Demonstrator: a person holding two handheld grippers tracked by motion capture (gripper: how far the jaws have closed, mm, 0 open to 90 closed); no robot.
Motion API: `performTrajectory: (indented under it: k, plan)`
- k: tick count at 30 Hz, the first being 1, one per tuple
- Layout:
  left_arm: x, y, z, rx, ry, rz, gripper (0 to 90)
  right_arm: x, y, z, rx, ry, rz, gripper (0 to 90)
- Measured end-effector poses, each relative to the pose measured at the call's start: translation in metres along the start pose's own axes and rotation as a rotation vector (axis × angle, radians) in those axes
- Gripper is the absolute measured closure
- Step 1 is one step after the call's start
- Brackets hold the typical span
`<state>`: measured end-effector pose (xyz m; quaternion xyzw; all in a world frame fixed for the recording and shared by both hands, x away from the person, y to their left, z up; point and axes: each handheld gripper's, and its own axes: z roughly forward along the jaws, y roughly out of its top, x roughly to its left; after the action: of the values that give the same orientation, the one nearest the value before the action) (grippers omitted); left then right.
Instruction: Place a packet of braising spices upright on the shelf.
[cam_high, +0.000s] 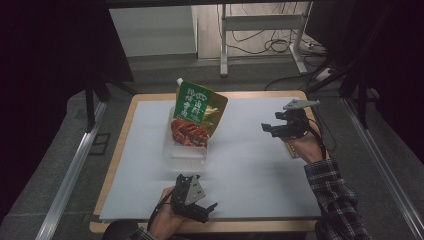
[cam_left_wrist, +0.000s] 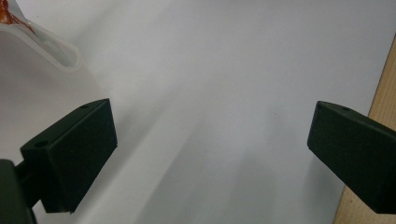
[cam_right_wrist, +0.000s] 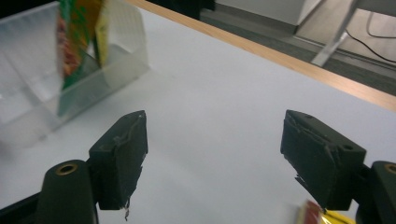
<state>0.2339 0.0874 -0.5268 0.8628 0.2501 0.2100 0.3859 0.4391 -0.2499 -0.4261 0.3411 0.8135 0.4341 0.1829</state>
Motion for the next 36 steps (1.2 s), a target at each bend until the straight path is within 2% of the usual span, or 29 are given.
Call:
performTrajectory:
  k: [2, 10, 14, 17, 23, 27, 30, 36]
  plan:
    - [0.000, 0.000, 0.000, 0.000, 0.000, 0.002, 1.3, -0.004, -0.007, -0.001, 0.013, -0.034, 0.009, 23.3]
    - [-0.001, 0.000, 0.001, 0.002, 0.002, 0.008, 1.3, -0.017, -0.032, -0.004, 0.019, -0.095, 0.047, 23.1]
    - [-0.002, 0.000, 0.001, 0.005, 0.000, 0.017, 1.3, -0.024, -0.040, -0.004, 0.047, -0.142, 0.040, 22.8]
    - [-0.003, 0.000, 0.001, 0.007, -0.001, 0.021, 1.4, -0.030, -0.046, -0.005, 0.055, -0.167, 0.059, 22.5]
    - [-0.003, 0.000, 0.001, 0.015, -0.002, 0.037, 1.5, -0.042, -0.060, -0.002, 0.097, -0.251, 0.063, 24.0]
    - [-0.004, 0.001, 0.001, 0.021, -0.002, 0.046, 1.6, -0.050, -0.070, 0.001, 0.117, -0.286, 0.087, 23.4]
    - [-0.004, 0.001, 0.002, 0.021, -0.003, 0.050, 1.7, -0.053, -0.077, 0.004, 0.128, -0.293, 0.104, 20.4]
    - [-0.005, 0.001, 0.002, 0.022, -0.004, 0.057, 1.7, -0.054, -0.086, 0.013, 0.161, -0.300, 0.102, 18.4]
